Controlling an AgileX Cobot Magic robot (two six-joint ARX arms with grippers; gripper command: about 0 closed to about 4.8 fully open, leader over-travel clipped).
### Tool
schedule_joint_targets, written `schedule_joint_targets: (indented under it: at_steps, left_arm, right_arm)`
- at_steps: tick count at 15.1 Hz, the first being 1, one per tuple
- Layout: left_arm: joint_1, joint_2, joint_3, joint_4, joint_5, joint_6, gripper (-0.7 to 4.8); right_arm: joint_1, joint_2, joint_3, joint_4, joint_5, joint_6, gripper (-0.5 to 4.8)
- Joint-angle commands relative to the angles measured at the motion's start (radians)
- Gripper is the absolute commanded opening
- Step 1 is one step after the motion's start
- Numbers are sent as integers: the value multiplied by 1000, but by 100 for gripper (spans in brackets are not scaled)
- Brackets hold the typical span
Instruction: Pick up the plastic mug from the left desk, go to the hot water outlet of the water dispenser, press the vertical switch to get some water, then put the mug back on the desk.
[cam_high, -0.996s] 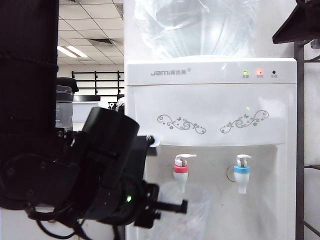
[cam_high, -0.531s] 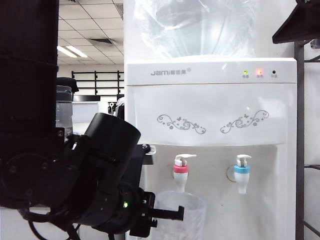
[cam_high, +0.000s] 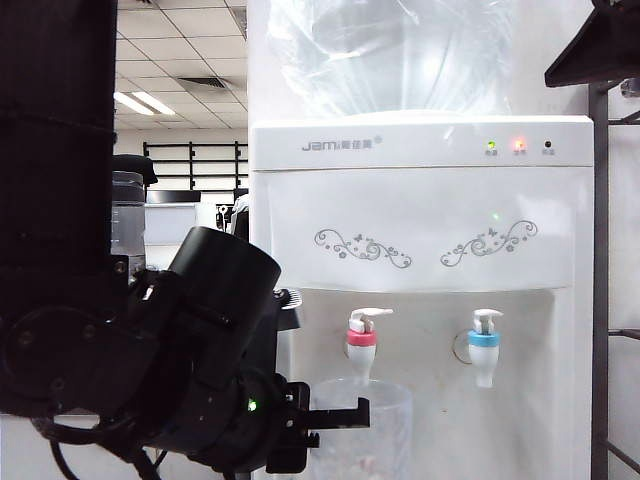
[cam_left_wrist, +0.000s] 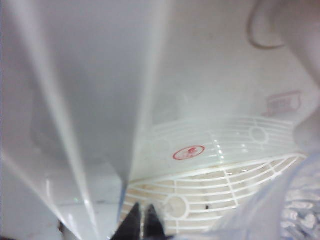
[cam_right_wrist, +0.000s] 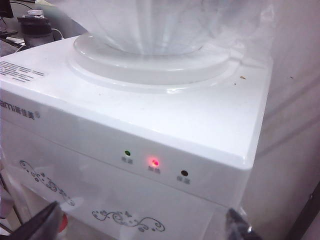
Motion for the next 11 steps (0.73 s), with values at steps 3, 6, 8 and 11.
schedule_joint_targets:
  at_steps: [3,6,8,11]
  left_arm:
    - [-2,-7,3,3,0,-32,-5]
    - [-1,-5,3,3,-4,-32,-5]
    - [-1,4,3,3,-4,-32,-5]
    - [-1,29,3,11,-25,-32,-5]
  right_arm:
    - [1,-2,6,11,2,-3,427]
    - [1,-2,6,11,2,-3,427]
    - [1,-2,6,10,2,-3,427]
    - [1,-2,6,11,2,-3,427]
